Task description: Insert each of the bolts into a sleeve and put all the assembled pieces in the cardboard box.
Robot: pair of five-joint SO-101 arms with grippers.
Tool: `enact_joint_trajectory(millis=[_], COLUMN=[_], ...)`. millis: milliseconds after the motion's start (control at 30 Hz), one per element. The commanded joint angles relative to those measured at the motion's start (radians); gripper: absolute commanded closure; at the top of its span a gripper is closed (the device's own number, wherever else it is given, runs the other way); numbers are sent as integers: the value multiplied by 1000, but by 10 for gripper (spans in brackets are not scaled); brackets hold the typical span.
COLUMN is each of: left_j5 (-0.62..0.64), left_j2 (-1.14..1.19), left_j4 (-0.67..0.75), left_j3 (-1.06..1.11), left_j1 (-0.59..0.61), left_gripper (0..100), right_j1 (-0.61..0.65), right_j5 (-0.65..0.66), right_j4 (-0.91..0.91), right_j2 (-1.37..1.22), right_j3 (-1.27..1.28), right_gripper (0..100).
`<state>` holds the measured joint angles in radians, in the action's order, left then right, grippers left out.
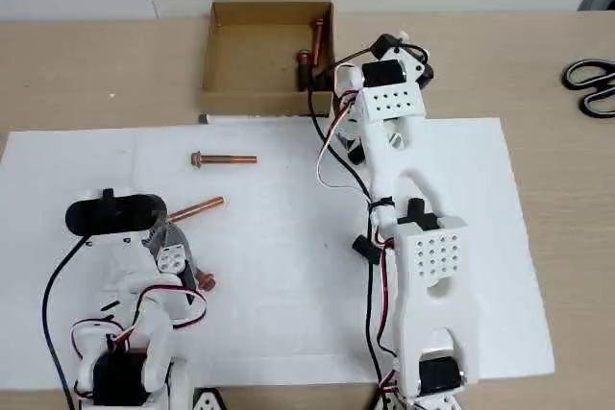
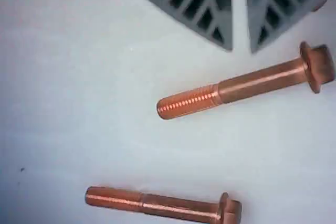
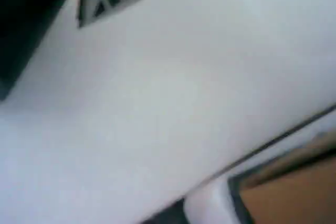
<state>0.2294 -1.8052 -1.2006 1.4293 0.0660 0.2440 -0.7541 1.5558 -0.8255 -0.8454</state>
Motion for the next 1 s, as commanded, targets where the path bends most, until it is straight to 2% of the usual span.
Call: enact_joint_trajectory(millis=[0, 400, 633, 833, 967], left_j5=[-2, -2, -2, -2, 0], left_j2=[-8, -8, -8, -8, -8], left_j4=[3, 3, 3, 5, 11], left_j3=[-2, -2, -2, -2, -5], left_j1=[2, 2, 2, 2, 2], left_gripper=[994, 994, 994, 994, 994], right_j1=[-8, -8, -22, -24, -18], right_j5=[12, 12, 12, 12, 12], right_j4=[-33, -33, -30, 24, 114], right_j2=[12, -59, -56, -53, -53], right_j3=[-11, -11, -11, -18, -140], right_gripper=[798, 801, 998, 996, 996])
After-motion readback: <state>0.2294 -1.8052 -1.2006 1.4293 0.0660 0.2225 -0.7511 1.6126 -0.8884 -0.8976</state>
